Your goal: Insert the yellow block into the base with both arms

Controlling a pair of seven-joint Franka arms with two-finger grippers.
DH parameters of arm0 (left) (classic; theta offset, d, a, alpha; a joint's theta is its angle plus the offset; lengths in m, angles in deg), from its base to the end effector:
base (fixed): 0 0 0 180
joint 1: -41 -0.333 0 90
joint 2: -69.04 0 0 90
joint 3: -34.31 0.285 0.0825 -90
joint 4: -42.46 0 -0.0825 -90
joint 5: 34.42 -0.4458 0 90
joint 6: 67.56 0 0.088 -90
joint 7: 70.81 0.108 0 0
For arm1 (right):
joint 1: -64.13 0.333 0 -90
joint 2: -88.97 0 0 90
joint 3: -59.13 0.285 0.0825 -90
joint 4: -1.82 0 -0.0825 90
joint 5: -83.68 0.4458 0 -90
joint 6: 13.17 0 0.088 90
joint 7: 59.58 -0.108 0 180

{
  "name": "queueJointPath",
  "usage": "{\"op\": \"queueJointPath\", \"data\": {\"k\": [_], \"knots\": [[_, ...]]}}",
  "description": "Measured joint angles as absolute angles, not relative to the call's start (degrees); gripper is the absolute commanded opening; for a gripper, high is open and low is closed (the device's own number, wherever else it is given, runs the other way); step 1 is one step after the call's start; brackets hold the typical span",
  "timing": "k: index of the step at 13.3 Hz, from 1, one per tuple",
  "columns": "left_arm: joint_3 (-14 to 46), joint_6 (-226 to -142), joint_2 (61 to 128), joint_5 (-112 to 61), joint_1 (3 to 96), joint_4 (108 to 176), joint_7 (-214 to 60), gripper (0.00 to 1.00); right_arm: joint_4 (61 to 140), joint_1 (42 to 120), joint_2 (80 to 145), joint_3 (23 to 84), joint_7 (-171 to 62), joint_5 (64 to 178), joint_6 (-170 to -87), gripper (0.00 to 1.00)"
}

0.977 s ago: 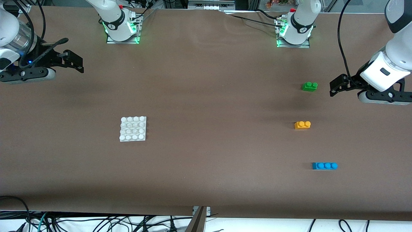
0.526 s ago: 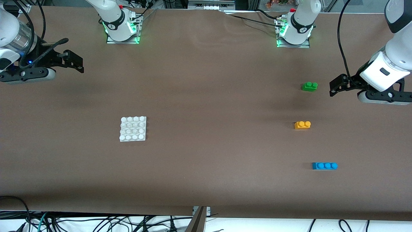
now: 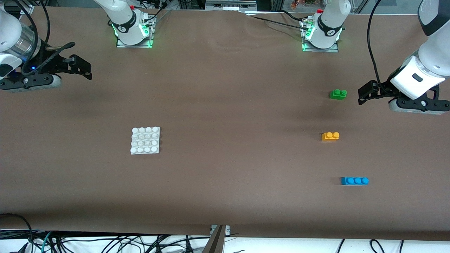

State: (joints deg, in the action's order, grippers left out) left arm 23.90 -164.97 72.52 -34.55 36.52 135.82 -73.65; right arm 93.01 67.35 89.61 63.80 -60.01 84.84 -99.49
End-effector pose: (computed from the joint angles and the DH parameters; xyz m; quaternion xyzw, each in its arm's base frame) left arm 0.6378 -0.0636 0.5348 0.9996 -0.0269 0.0051 0.0048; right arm 0.6050 0.0859 0.5694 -0.9967 -0.0652 0.0487 0.0071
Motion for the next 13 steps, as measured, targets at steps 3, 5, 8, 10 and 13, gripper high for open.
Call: {"op": "queueJointPath", "data": {"k": [3, 5, 8, 10, 13], "knots": [[23.9, -165.0, 72.5, -34.6, 36.5, 135.8, -73.7, 1.0, 93.0, 67.3, 89.7, 63.8, -60.0, 84.8, -99.5, 1.0], [23.9, -165.0, 72.5, -34.6, 36.5, 135.8, -73.7, 1.0, 93.0, 67.3, 89.8, 63.8, -60.0, 84.8, -99.5, 1.0], [23.9, -165.0, 72.5, -34.6, 36.5, 135.8, -73.7, 1.0, 93.2, 67.3, 92.2, 63.8, -60.4, 84.8, -101.9, 1.0], [23.9, -165.0, 72.5, -34.6, 36.5, 135.8, -73.7, 1.0, 93.4, 67.3, 95.9, 63.8, -60.6, 84.8, -106.1, 1.0], [23.9, -165.0, 72.5, -34.6, 36.5, 135.8, -73.7, 1.0, 93.5, 67.3, 101.4, 63.8, -62.0, 84.8, -111.0, 1.0]]}}
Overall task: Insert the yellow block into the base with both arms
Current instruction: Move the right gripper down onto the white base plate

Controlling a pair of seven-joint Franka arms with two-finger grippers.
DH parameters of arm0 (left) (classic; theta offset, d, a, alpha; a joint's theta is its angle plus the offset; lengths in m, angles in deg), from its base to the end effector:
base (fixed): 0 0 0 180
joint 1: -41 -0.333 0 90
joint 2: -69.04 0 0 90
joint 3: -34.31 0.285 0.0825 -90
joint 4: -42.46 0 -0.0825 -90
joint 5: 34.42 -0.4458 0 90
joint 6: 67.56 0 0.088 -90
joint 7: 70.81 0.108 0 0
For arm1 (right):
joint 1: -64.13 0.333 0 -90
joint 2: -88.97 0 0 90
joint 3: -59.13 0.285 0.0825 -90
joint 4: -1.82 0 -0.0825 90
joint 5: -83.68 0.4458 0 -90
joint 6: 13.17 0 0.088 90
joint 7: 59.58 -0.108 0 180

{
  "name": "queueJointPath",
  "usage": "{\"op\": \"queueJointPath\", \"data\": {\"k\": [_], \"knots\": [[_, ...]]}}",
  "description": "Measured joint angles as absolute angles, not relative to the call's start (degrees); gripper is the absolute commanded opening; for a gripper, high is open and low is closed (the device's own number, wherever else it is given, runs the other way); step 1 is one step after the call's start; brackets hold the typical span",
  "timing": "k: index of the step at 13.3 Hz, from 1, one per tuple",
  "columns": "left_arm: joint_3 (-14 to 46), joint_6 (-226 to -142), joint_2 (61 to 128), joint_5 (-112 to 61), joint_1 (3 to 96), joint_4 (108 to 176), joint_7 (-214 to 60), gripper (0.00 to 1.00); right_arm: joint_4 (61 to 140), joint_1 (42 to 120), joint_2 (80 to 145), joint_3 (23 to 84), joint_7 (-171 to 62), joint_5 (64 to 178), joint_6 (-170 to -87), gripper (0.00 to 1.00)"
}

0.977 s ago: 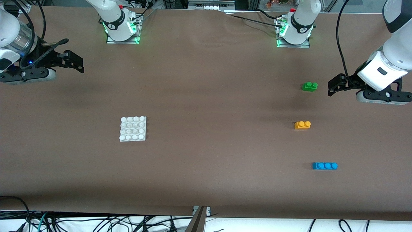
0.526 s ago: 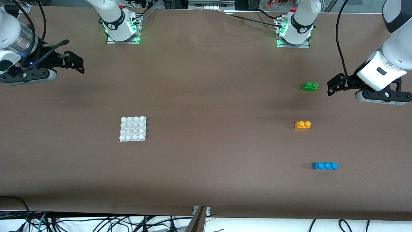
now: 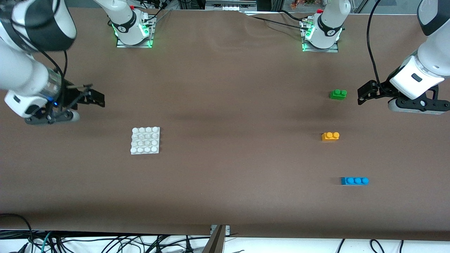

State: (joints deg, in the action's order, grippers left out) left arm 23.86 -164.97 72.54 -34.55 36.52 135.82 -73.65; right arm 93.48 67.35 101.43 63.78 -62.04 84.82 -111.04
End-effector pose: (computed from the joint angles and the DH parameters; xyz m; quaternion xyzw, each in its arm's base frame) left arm 0.6378 -0.0640 0.5346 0.9996 -0.0273 0.0050 0.0048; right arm 0.6640 0.0904 0.4483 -0.9974 -0.0447 0.0556 0.0136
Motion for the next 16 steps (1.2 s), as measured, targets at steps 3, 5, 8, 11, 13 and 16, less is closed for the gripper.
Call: {"op": "queueJointPath", "data": {"k": [3, 5, 8, 11, 13, 16], "knots": [[23.9, -165.0, 72.5, -34.6, 36.5, 135.8, -73.7, 1.0, 94.9, 67.3, 104.4, 63.8, -62.3, 84.8, -115.9, 1.0], [23.9, -165.0, 72.5, -34.6, 36.5, 135.8, -73.7, 1.0, 96.2, 67.3, 105.7, 63.8, -62.4, 84.8, -118.3, 1.0], [23.9, -165.0, 72.5, -34.6, 36.5, 135.8, -73.7, 1.0, 101.0, 67.3, 107.6, 63.8, -63.5, 84.8, -127.2, 1.0], [23.9, -165.0, 72.5, -34.6, 36.5, 135.8, -73.7, 1.0, 108.4, 67.4, 109.5, 63.8, -63.9, 84.8, -139.4, 1.0], [23.9, -165.0, 72.5, -34.6, 36.5, 135.8, -73.7, 1.0, 110.6, 67.4, 111.2, 63.8, -64.2, 84.8, -144.4, 1.0], [23.8, -165.0, 72.5, -34.6, 36.5, 135.8, -73.7, 1.0, 111.2, 67.3, 115.0, 63.7, -64.5, 84.9, -150.4, 1.0]]}}
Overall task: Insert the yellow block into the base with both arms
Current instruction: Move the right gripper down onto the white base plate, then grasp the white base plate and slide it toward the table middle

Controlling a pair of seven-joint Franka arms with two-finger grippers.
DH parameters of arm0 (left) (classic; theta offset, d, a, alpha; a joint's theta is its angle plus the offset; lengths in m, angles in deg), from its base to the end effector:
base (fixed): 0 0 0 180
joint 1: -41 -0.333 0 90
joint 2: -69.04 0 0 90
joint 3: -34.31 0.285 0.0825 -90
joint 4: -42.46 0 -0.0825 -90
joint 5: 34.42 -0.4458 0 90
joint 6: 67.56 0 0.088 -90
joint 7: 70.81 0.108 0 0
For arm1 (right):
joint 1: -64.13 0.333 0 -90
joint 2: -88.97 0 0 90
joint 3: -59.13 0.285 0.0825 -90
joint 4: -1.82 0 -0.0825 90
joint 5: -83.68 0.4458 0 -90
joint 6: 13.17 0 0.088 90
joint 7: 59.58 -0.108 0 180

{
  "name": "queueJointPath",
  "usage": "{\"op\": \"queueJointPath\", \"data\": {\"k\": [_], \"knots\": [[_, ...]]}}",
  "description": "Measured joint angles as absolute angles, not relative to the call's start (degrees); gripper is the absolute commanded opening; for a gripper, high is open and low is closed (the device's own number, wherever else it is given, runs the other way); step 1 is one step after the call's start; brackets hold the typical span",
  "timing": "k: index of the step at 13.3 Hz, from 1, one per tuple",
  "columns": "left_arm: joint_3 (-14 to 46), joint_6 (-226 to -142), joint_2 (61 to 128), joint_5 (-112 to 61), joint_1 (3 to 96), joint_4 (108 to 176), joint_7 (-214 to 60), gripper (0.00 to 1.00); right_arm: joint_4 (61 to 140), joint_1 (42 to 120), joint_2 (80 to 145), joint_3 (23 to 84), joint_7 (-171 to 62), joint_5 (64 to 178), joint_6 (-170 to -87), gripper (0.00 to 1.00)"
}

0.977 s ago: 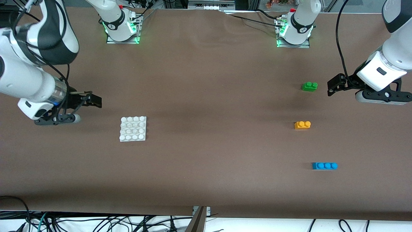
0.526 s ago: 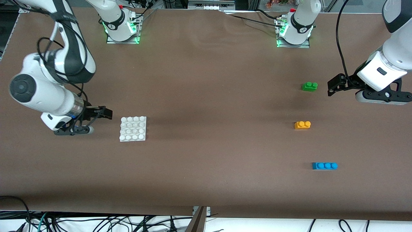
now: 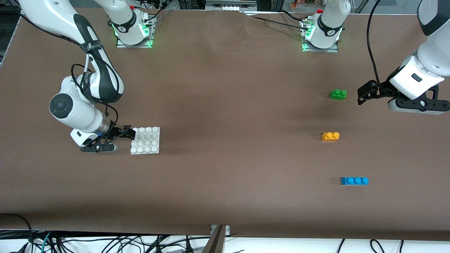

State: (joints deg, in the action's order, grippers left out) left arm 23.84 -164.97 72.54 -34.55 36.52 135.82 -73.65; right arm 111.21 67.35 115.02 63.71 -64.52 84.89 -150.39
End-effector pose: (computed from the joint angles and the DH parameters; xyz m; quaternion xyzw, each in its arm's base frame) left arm 0.6378 -0.0642 0.5346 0.9996 -0.0274 0.0050 0.0048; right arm 0.6563 0.0898 0.1888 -0.9995 -0.0130 -0.0133 0.0264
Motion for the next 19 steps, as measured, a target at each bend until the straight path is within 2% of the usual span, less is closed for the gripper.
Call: {"op": "queueJointPath", "data": {"k": [7, 18, 19], "knots": [[23.8, -165.0, 72.5, -34.6, 36.5, 135.8, -73.7, 1.0, 111.3, 67.4, 121.2, 63.7, -66.4, 84.9, -158.2, 1.0], [23.8, -165.0, 72.5, -34.6, 36.5, 135.8, -73.7, 1.0, 114.8, 68.2, 121.8, 63.9, -68.1, 84.9, -162.7, 1.0], [23.8, -165.0, 72.6, -34.6, 36.5, 135.8, -73.7, 1.0, 114.8, 68.2, 121.8, 63.9, -68.1, 84.9, -162.8, 0.97]]}}
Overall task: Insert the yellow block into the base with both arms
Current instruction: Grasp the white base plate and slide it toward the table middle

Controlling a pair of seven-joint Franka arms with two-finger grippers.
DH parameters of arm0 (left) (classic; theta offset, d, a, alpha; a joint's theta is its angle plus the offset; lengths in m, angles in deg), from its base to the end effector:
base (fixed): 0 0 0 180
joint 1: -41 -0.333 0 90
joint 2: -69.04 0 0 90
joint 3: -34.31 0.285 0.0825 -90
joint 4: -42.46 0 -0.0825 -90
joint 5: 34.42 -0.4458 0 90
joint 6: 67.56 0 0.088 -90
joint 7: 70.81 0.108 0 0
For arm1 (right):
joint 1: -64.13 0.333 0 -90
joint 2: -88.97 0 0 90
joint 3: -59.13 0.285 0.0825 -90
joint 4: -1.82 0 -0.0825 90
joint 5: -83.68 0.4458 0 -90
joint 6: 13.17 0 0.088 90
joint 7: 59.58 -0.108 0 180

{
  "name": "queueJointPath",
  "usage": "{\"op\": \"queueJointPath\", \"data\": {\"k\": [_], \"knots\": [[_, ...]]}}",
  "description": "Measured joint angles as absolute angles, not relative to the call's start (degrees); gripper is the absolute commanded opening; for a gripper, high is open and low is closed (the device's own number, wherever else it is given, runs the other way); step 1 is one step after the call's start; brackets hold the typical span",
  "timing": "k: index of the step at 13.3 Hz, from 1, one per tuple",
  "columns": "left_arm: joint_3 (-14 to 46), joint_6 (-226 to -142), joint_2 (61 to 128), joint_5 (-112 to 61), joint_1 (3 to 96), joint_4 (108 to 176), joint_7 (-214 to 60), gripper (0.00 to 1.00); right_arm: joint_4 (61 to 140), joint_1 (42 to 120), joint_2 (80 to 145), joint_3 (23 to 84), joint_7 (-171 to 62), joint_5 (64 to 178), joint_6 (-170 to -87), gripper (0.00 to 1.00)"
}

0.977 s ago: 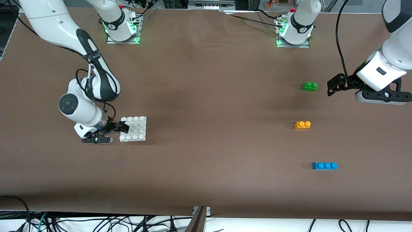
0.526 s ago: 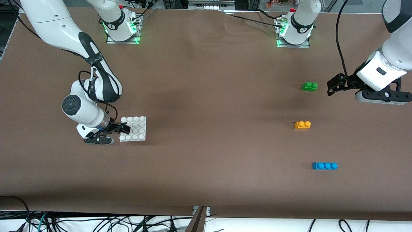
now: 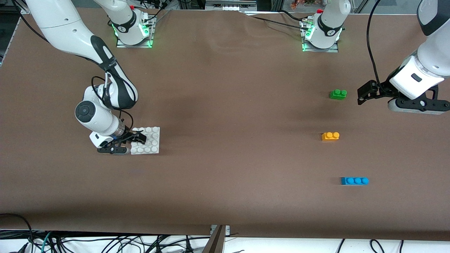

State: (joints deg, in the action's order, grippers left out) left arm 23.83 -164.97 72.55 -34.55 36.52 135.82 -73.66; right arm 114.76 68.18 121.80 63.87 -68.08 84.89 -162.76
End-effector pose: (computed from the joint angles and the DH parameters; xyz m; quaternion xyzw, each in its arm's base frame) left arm 0.6378 -0.0643 0.5345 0.9996 -0.0274 0.0049 0.0048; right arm 0.6305 0.0989 0.1049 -0.9989 0.0137 -0.0295 0.0326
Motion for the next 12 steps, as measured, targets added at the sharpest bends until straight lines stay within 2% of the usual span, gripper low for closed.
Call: {"op": "queueJointPath", "data": {"k": [3, 5, 8, 12], "knots": [[23.9, -165.0, 72.6, -34.6, 36.5, 135.8, -73.7, 1.0, 114.8, 68.2, 121.8, 64.0, -68.1, 84.9, -162.8, 0.71], [23.9, -165.0, 72.6, -34.6, 36.5, 135.8, -73.7, 1.0, 114.8, 68.2, 121.8, 64.9, -68.2, 84.9, -163.2, 0.59], [23.9, -165.0, 72.7, -34.6, 36.5, 135.7, -73.7, 1.0, 114.8, 68.3, 121.6, 65.1, -68.3, 84.9, -163.4, 0.51], [23.9, -165.1, 72.8, -34.6, 36.5, 135.7, -73.7, 1.0, 114.9, 68.7, 121.7, 65.9, -68.3, 84.9, -164.0, 0.5]]}}
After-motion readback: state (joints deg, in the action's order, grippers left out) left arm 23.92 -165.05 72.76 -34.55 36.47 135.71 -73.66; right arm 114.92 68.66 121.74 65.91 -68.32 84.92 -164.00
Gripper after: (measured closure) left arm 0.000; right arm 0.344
